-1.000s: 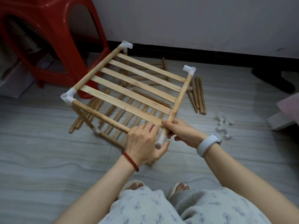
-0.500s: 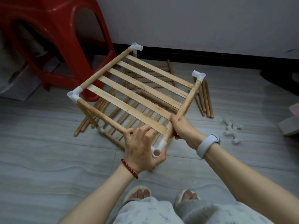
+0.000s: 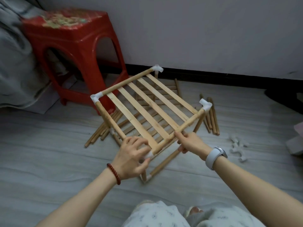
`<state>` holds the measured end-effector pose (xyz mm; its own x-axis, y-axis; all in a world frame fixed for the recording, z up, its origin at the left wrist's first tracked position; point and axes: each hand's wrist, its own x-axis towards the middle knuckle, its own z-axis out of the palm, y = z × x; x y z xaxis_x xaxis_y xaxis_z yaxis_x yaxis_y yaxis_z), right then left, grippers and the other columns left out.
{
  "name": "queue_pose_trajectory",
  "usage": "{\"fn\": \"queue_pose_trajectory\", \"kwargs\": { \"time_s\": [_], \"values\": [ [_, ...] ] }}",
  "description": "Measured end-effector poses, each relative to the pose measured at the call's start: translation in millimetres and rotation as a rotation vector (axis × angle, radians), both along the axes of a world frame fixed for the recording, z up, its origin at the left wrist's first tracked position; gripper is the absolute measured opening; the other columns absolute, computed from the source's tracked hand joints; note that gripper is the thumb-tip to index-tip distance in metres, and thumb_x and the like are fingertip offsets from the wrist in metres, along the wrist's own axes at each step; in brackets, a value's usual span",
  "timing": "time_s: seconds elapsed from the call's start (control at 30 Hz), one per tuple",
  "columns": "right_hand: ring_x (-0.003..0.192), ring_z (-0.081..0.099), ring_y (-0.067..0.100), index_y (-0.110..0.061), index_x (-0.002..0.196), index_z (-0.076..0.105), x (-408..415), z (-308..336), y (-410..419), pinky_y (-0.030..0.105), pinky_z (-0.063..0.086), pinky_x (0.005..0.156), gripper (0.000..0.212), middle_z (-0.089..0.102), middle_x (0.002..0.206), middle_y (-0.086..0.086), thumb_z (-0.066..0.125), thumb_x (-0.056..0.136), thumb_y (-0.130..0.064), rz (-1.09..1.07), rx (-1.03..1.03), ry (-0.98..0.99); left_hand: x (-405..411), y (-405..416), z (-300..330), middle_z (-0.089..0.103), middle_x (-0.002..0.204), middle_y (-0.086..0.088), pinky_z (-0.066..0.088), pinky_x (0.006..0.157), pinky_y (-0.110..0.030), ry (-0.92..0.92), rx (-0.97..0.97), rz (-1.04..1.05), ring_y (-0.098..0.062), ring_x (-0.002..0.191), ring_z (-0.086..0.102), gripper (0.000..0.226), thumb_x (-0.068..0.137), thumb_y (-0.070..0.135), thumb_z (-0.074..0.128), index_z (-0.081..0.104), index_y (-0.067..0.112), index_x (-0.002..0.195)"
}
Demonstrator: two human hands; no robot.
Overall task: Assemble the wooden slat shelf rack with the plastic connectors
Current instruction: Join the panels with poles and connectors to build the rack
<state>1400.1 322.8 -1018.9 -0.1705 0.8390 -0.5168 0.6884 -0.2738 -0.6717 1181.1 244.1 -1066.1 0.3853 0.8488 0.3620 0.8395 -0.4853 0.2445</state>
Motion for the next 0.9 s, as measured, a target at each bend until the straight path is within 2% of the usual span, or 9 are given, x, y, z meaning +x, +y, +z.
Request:
{"fn": "queue_pose_trajectory", "kwargs": {
  "time_s": [0.1,0.17,0.23,0.27,0.33,0.4,0.5,0.63,0.9],
  "values": [
    [0.072,0.057,0.027,-0.011,0.077,0.057,12.5,10.5,4.7,0.029,0.042,0.056,0.038,0.061,0.074,0.006,0.038,0.097,-0.038,-0.095,0.471,-0.302,-34.9,-11.6,14.8,0.06,0.111,-0.007,0.033,0.095,-0.036,0.098,-0.102,0.035,-0.019,0.109,0.046,0.026,0.079,0.038,0.05,0.066,0.02,0.089],
    [0.103,0.051,0.03,-0.014,0.102,0.058,19.3,12.4,11.2,0.036,0.044,0.078,0.026,0.057,0.106,0.009,0.042,0.095,-0.033,-0.043,0.717,-0.451,-54.8,-17.3,24.3,0.059,0.119,-0.007,0.038,0.099,-0.042,0.189,-0.163,0.065,-0.02,0.118,0.044,0.024,0.079,0.038,0.049,0.065,0.024,0.09],
    [0.136,0.023,0.029,-0.023,0.133,0.044,25.2,9.1,19.6,0.048,0.025,0.107,0.04,0.032,0.143,0.011,0.04,0.096,-0.037,0.176,0.674,-0.592,-70.4,-23.9,32.0,0.059,0.124,-0.005,0.042,0.097,-0.05,0.273,-0.221,0.128,-0.024,0.122,0.049,0.026,0.082,0.04,0.046,0.063,0.028,0.097],
    [0.141,0.012,0.029,-0.026,0.138,0.038,25.1,7.1,21.4,0.049,0.016,0.112,0.044,0.019,0.151,0.009,0.037,0.097,-0.04,0.25,0.583,-0.594,-77.8,-27.6,35.5,0.059,0.126,-0.004,0.041,0.096,-0.052,0.315,-0.255,0.172,-0.025,0.123,0.051,0.03,0.084,0.041,0.042,0.062,0.029,0.103],
    [0.142,0.013,0.033,-0.022,0.129,0.05,20.8,4.6,15.4,0.045,0.02,0.112,0.041,0.009,0.156,0.011,0.035,0.098,-0.043,0.271,0.378,-0.502,-86.1,-33.8,40.0,0.052,0.137,-0.004,0.034,0.102,-0.054,0.355,-0.324,0.281,-0.025,0.132,0.043,0.04,0.09,0.041,0.033,0.058,0.028,0.119],
    [0.137,0.027,0.033,-0.018,0.11,0.061,13.4,3.4,2.2,0.039,0.033,0.106,0.036,0.015,0.154,0.015,0.036,0.098,-0.041,0.277,0.344,-0.43,-90.3,-37.7,40.7,0.032,0.151,0.0,0.015,0.113,-0.053,0.32,-0.368,0.415,-0.02,0.144,0.019,0.041,0.097,0.032,0.033,0.044,0.028,0.136],
    [0.127,0.044,0.027,-0.016,0.122,0.053,6.2,10.2,-16.0,0.035,0.04,0.099,0.034,0.031,0.148,0.013,0.039,0.098,-0.035,0.372,0.397,-0.386,-78.0,-30.6,50.6,0.023,0.154,0.004,0.002,0.114,-0.052,0.212,-0.397,0.487,-0.015,0.145,0.006,0.05,0.092,0.016,0.044,0.038,0.03,0.14],
    [0.11,0.057,0.013,-0.018,0.137,0.043,11.9,20.8,-22.0,0.023,0.043,0.088,0.04,0.059,0.124,0.002,0.039,0.099,-0.03,0.416,0.346,-0.16,-29.4,0.9,73.5,0.024,0.152,0.007,0.001,0.116,-0.051,0.113,-0.388,0.406,-0.012,0.144,0.009,0.052,0.092,0.022,0.046,0.032,0.032,0.142],
    [0.108,0.059,0.022,-0.013,0.134,0.046,76.7,-10.5,23.8,0.032,0.048,0.087,0.037,0.059,0.127,0.007,0.037,0.1,-0.021,0.112,0.35,-0.21,76.1,87.9,81.1,0.015,0.155,-0.001,0.003,0.116,-0.055,0.139,-0.375,0.358,-0.02,0.145,0.005,0.052,0.097,0.032,0.038,0.022,0.028,0.145]
  ]
}}
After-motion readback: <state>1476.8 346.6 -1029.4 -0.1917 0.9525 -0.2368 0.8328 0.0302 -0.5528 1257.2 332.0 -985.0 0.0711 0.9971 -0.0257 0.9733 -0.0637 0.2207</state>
